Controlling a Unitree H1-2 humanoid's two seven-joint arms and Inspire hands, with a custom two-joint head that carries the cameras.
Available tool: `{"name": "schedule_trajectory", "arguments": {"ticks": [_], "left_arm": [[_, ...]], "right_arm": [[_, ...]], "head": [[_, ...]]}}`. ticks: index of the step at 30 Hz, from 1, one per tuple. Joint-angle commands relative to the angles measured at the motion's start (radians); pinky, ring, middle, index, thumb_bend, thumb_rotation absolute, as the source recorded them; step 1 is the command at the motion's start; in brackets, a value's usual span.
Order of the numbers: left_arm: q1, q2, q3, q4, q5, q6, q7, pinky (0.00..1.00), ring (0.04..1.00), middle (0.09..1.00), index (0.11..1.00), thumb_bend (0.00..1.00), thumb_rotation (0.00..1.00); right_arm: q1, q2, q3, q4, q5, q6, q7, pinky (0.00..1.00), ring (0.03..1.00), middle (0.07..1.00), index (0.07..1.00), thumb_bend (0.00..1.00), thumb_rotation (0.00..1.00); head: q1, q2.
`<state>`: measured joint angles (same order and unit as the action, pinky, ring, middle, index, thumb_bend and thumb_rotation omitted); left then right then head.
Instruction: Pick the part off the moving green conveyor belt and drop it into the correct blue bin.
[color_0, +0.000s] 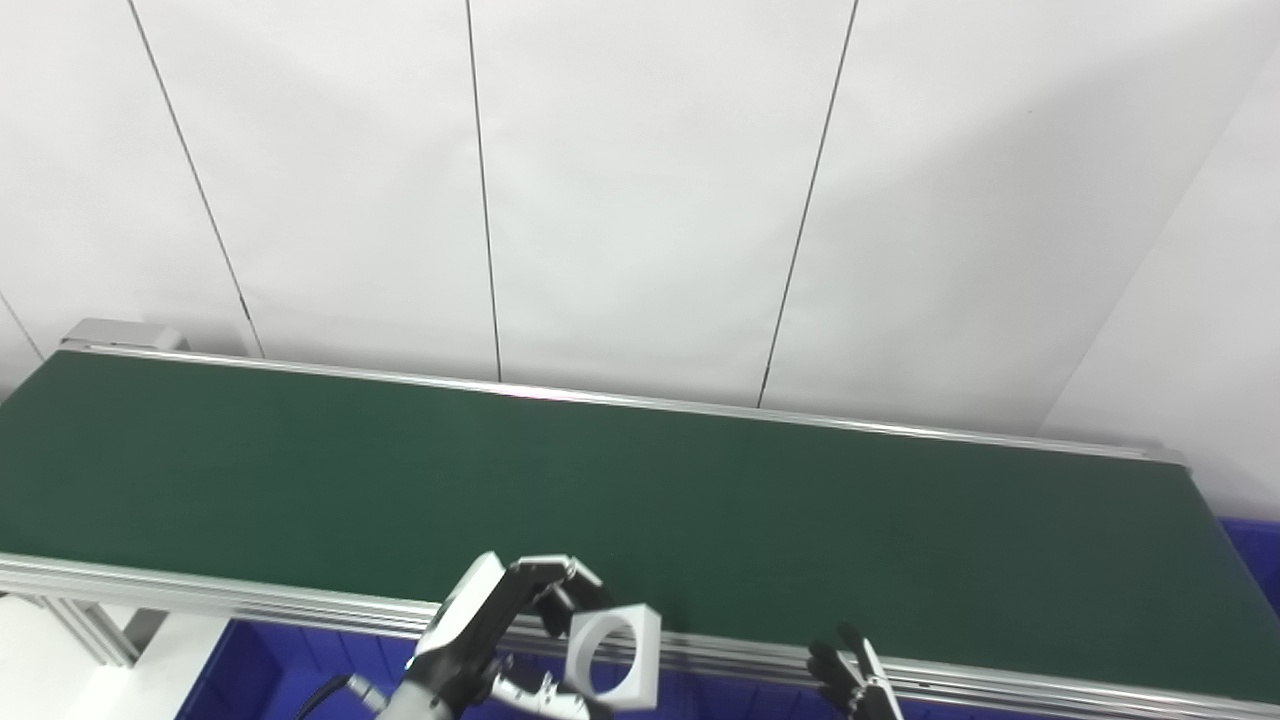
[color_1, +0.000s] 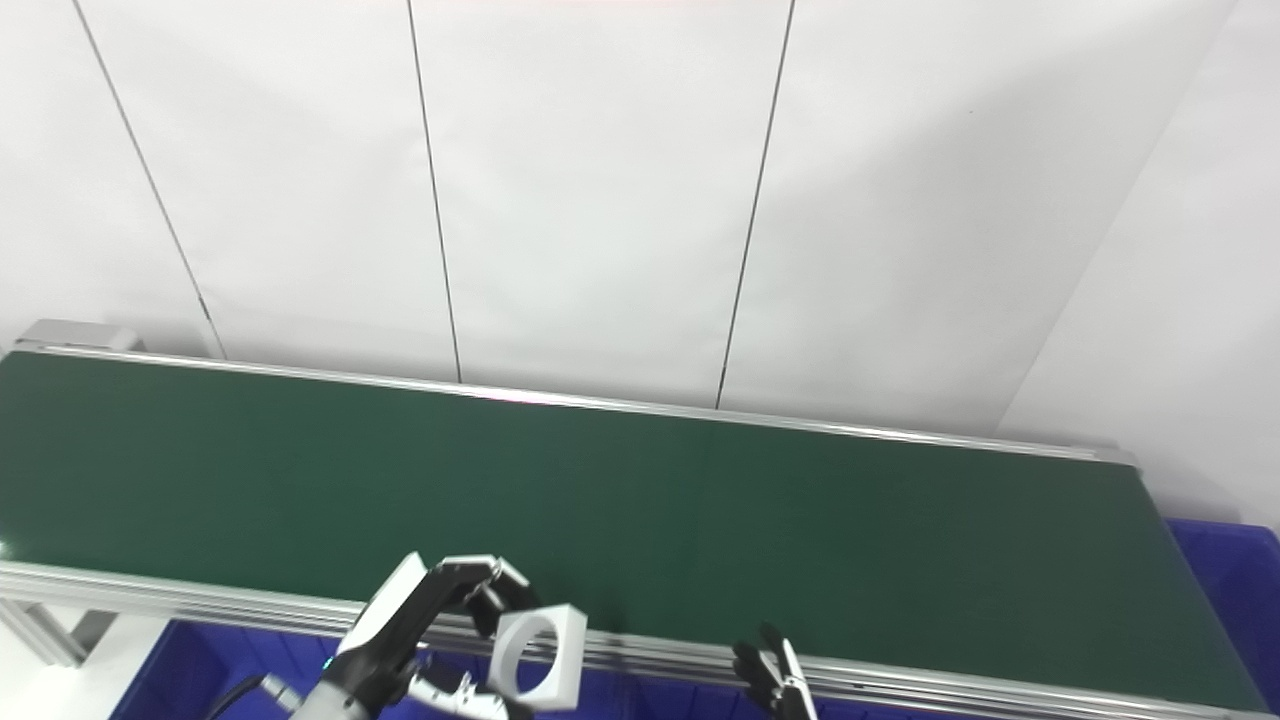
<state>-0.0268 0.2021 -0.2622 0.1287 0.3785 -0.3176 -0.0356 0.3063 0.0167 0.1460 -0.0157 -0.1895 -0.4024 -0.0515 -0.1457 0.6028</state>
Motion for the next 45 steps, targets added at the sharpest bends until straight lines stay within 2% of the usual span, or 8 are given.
{"name": "schedule_trajectory", "arguments": {"ticks": [1, 15, 30, 38, 40, 41, 43, 45], "left_arm": [[0.000, 0.009, -0.002, -0.015, -0.025, -0.059, -0.007, 0.42, 0.448, 0.515, 0.482, 0.50, 0.00], [0.043, 0.042, -0.032, -0.066, 0.074, 0.057, -0.092, 0.40, 0.430, 0.515, 0.489, 0.50, 0.00], [0.023, 0.037, -0.077, -0.174, 0.316, 0.424, -0.196, 0.39, 0.396, 0.488, 0.522, 0.50, 0.00], [0.007, 0.045, -0.118, -0.192, 0.404, 0.569, -0.275, 0.55, 0.445, 0.530, 0.488, 0.50, 0.00], [-0.002, 0.051, -0.134, -0.200, 0.433, 0.615, -0.319, 0.63, 0.579, 0.508, 0.495, 0.51, 0.00], [-0.006, 0.055, -0.144, -0.202, 0.450, 0.634, -0.338, 0.72, 0.675, 0.652, 0.497, 0.51, 0.03], [-0.011, 0.062, -0.159, -0.204, 0.475, 0.651, -0.357, 0.75, 0.740, 0.743, 0.499, 0.51, 0.06], [-0.019, 0.073, -0.181, -0.207, 0.500, 0.662, -0.384, 0.75, 0.773, 0.787, 0.713, 0.61, 0.09]], "right_arm": [[-0.007, 0.006, 0.001, -0.031, -0.008, -0.038, -0.009, 0.88, 0.874, 0.881, 0.968, 0.68, 0.65], [-0.017, 0.006, 0.000, -0.067, -0.030, 0.028, 0.003, 0.93, 0.899, 0.902, 0.977, 0.70, 0.74], [-0.018, -0.001, 0.003, -0.089, -0.035, 0.038, 0.011, 0.91, 0.912, 0.910, 0.986, 0.68, 0.76], [-0.016, -0.005, 0.001, -0.095, -0.034, 0.041, 0.013, 0.92, 0.911, 0.908, 0.988, 0.67, 0.76], [-0.014, -0.004, 0.000, -0.097, -0.038, 0.043, 0.011, 0.91, 0.910, 0.906, 0.989, 0.68, 0.76], [-0.014, -0.004, 0.000, -0.098, -0.039, 0.044, 0.010, 0.91, 0.906, 0.905, 0.988, 0.68, 0.76], [-0.014, -0.003, 0.000, -0.097, -0.037, 0.044, 0.010, 0.91, 0.904, 0.905, 0.985, 0.68, 0.76], [-0.014, -0.003, 0.000, -0.095, -0.036, 0.041, 0.009, 0.91, 0.905, 0.906, 0.984, 0.68, 0.76]], "head": [[-0.002, 0.011], [-0.006, 0.102], [0.010, 0.114], [0.017, 0.113], [0.016, 0.112], [0.015, 0.113], [0.015, 0.113], [0.014, 0.113]]}}
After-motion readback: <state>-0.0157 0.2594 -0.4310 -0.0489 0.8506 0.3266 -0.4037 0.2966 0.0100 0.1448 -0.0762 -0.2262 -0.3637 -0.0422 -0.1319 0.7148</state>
